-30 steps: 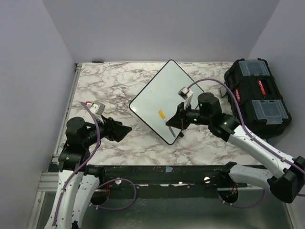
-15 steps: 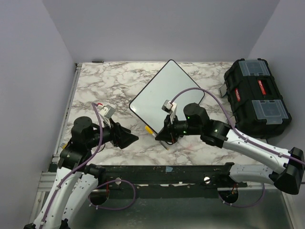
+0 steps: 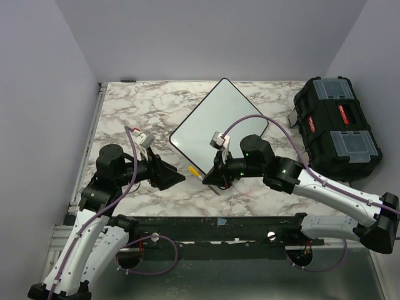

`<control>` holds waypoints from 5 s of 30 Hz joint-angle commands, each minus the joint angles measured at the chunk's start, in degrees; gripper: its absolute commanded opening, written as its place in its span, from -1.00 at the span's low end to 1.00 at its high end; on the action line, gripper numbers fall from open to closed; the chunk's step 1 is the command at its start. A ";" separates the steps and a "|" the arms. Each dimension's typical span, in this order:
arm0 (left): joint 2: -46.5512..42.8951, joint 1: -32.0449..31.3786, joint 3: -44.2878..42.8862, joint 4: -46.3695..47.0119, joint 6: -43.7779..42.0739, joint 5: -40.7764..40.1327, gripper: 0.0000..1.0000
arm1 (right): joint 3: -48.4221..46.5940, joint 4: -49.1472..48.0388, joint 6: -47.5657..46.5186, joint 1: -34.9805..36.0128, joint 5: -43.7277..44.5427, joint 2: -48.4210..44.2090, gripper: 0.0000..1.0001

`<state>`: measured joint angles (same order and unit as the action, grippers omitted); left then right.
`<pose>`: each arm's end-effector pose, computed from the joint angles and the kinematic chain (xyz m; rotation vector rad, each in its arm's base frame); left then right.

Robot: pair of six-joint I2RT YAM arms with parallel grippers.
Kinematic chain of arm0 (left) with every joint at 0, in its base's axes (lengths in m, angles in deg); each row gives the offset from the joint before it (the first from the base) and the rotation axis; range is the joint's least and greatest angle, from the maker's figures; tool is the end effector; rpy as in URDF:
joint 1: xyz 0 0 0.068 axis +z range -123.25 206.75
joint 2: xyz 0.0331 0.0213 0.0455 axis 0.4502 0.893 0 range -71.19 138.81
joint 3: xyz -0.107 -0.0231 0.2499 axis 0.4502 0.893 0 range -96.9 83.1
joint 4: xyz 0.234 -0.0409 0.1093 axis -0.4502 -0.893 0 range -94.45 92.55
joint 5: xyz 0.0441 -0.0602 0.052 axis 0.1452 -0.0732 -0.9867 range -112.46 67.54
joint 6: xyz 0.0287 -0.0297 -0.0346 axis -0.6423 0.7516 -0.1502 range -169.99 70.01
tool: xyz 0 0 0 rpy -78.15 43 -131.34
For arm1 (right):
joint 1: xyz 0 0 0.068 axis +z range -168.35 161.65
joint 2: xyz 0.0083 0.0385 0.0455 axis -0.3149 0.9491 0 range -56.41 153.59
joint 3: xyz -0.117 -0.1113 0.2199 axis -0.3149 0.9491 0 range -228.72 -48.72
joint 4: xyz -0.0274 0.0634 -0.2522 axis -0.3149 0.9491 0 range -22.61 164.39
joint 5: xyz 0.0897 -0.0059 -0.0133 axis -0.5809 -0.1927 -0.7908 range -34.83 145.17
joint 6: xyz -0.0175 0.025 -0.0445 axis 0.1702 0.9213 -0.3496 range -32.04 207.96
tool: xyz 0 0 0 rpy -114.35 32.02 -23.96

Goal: Write a sentence on the whiteboard
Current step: Pass from the right arm to the left, then open the pen cap from the whiteboard marker.

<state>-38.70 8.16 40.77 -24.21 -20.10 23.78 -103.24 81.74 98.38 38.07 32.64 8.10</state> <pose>0.1082 -0.0635 0.3276 0.4104 1.9460 -1.3149 0.1298 0.2204 0.3242 -1.0849 1.8547 1.1116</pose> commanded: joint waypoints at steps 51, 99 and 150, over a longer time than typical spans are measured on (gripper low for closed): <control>2.79 -6.11 0.00 21.64 12.35 -4.03 -1.00 | -1.08 -7.95 18.72 2.15 26.53 -10.16 1.00; 4.60 -6.11 9.37 69.12 36.03 -4.00 -1.00 | 2.05 -35.67 31.48 1.17 2.41 -9.49 -0.10; 4.54 -6.11 8.76 58.94 29.23 -4.02 -1.00 | 3.83 -38.36 31.62 0.71 0.84 -8.25 -0.99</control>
<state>-33.70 2.31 49.25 42.23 13.39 20.11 -100.05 46.93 129.72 37.83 34.09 0.89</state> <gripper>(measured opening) 0.148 0.127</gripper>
